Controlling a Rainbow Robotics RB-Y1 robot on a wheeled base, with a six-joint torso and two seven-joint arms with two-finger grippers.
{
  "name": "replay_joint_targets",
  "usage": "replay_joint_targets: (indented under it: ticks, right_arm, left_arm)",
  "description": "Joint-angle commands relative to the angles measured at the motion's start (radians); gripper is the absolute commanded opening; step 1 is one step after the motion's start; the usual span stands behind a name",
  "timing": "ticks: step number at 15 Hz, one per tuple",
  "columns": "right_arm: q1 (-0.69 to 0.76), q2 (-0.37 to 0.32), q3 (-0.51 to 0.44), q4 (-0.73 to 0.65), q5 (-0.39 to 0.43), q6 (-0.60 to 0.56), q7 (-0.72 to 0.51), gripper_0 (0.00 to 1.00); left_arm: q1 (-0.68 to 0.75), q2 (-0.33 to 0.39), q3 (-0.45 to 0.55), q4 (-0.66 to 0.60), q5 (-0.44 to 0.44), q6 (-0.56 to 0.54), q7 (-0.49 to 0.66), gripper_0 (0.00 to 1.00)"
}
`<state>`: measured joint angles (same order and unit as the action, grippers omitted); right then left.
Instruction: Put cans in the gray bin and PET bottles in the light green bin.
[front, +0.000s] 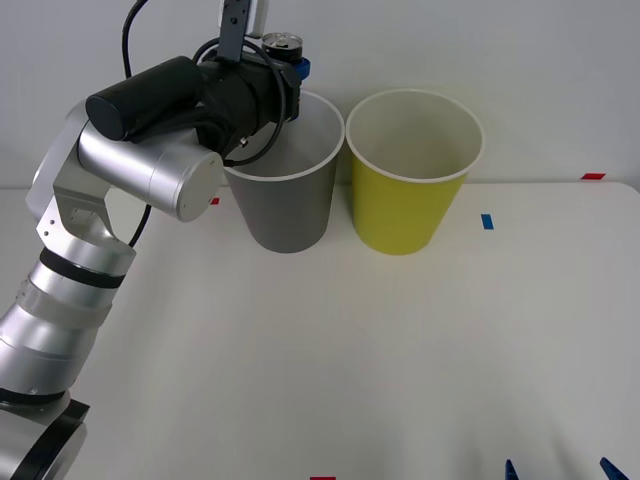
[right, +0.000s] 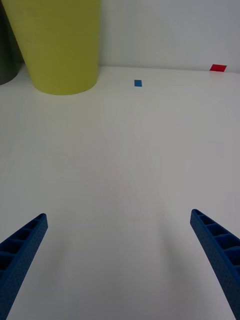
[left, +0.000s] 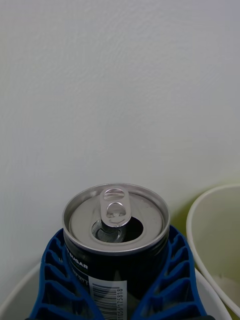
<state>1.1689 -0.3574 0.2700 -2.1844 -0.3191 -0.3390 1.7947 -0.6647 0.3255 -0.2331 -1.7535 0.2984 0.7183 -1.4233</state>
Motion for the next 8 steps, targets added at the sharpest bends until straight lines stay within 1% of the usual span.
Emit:
replay_joint_targets:
  ticks: [1, 2, 6, 8]
  right_arm:
    - [0.0, 0.0, 0.0, 0.0, 0.0, 0.0, 0.0, 1.0]
    - [0.0, 0.0, 0.0, 0.0, 0.0, 0.0, 0.0, 1.0]
    - [0.0, 0.0, 0.0, 0.0, 0.0, 0.0, 0.0, 1.0]
    - [0.0, 0.0, 0.0, 0.0, 0.0, 0.0, 0.0, 1.0]
  left_arm:
    - [0.001, 0.0, 0.0, 0.005, -0.019, -0.002, 0.001, 0.78]
    - [0.001, 0.001, 0.0, 0.005, -0.019, -0.002, 0.004, 1.0]
    - [0.004, 0.004, 0.0, -0.001, -0.019, -0.002, 0.018, 1.0]
    - [0.004, 0.02, 0.0, -0.011, -0.021, -0.002, 0.021, 1.0]
